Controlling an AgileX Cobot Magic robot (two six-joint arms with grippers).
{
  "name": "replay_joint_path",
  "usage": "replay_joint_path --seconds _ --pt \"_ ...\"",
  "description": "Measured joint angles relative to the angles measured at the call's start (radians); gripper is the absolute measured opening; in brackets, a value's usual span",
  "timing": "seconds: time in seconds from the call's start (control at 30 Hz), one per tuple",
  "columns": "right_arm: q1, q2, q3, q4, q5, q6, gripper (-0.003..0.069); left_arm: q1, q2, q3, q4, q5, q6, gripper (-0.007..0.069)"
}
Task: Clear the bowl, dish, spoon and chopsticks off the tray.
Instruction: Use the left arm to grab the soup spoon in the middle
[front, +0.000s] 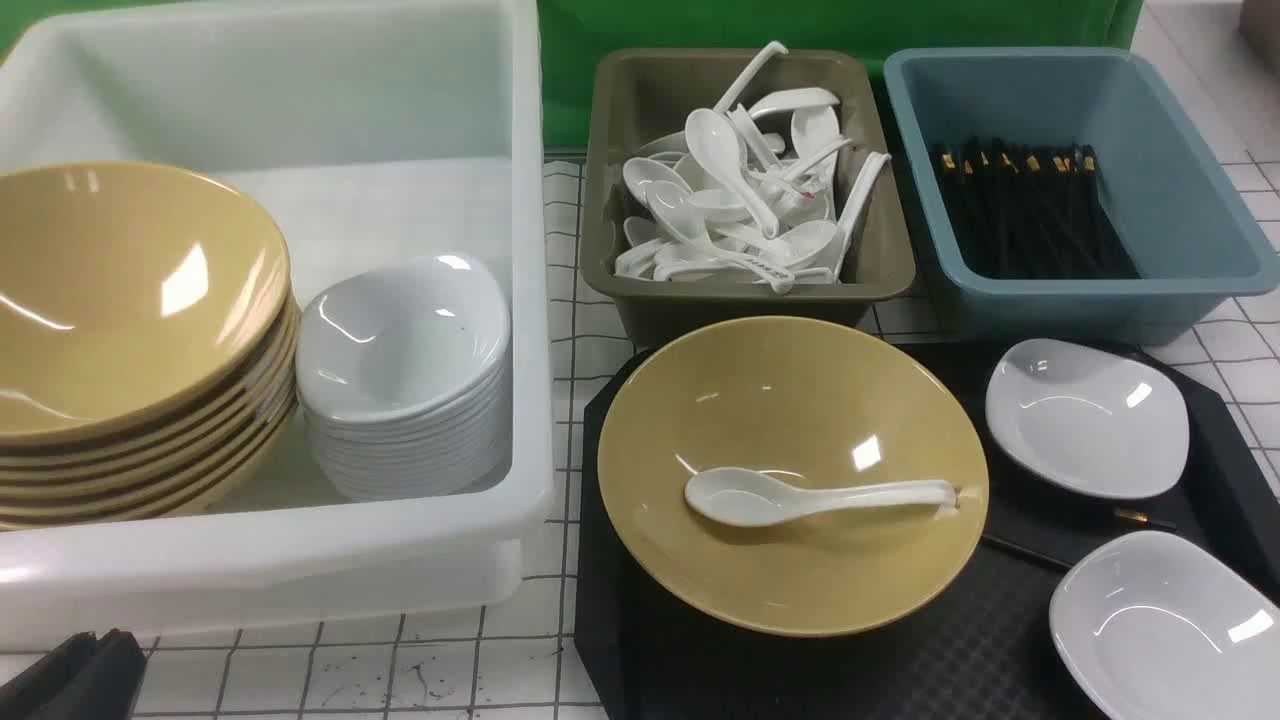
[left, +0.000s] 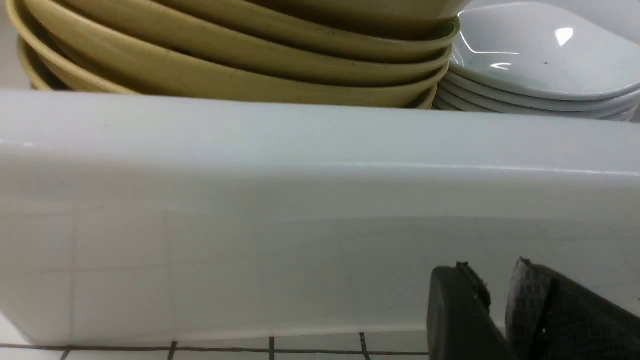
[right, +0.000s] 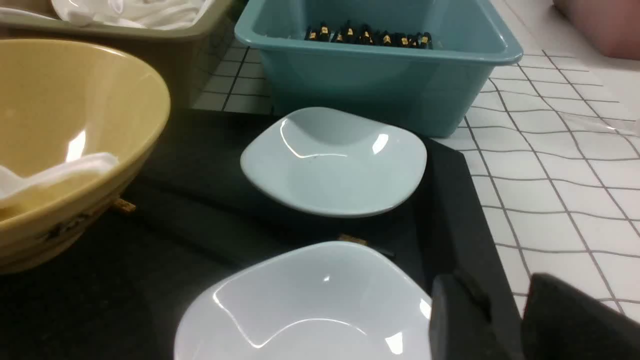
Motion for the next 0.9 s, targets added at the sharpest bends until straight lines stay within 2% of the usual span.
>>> replay_joint_path --seconds 0.9 --pt "0.000 0.000 0.000 0.000 0.000 0.000 0.0236 0.000 0.000 0.000 0.020 -0.002 0.005 0.0121"
